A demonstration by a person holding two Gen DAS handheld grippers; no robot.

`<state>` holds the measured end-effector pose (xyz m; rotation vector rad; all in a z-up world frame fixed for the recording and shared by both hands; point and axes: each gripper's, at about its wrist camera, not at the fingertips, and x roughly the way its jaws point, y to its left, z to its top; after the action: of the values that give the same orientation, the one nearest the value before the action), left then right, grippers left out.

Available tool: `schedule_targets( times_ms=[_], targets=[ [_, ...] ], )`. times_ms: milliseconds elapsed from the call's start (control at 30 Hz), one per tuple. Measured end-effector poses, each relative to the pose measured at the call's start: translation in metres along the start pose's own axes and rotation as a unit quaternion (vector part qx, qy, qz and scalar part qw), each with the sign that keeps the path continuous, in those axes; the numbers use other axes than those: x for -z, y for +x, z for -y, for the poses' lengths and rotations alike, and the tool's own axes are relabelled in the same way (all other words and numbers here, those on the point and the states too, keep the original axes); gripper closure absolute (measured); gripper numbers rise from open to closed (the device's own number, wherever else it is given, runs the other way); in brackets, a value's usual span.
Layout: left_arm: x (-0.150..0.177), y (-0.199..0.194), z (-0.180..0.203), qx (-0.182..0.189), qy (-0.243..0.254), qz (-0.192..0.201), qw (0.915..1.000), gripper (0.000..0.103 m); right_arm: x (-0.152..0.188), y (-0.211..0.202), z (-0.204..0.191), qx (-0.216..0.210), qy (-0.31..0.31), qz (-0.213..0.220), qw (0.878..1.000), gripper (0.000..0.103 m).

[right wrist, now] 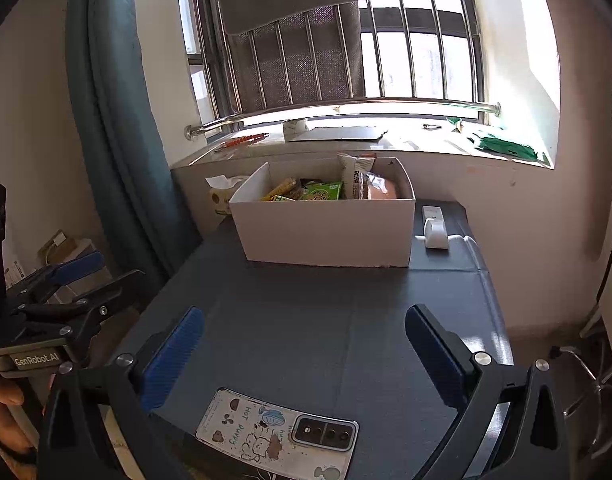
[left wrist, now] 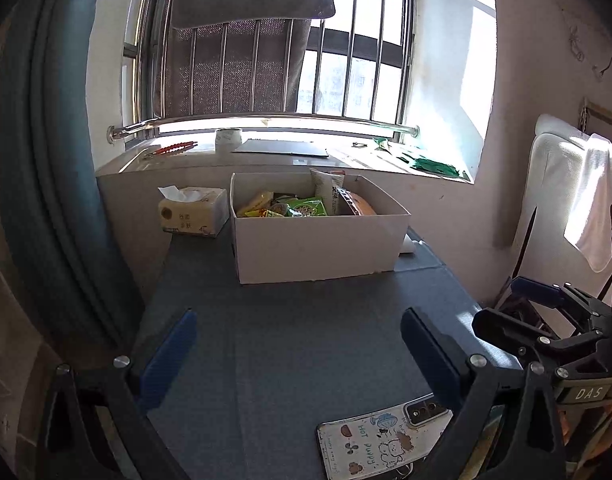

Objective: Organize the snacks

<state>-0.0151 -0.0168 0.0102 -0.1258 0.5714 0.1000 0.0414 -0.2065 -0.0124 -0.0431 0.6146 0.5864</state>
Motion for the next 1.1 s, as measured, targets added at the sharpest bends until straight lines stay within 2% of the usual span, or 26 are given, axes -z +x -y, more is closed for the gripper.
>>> schedule_targets(
  times_ms=[1100],
  targets=[
    [0.0038, 0.0041, 0.0001, -0.001, 0.003, -0.008, 1.0, 0.0, 0.0019, 0.0043, -0.0011, -0.006, 0.004, -0.008, 1.0, 0.0]
  ],
)
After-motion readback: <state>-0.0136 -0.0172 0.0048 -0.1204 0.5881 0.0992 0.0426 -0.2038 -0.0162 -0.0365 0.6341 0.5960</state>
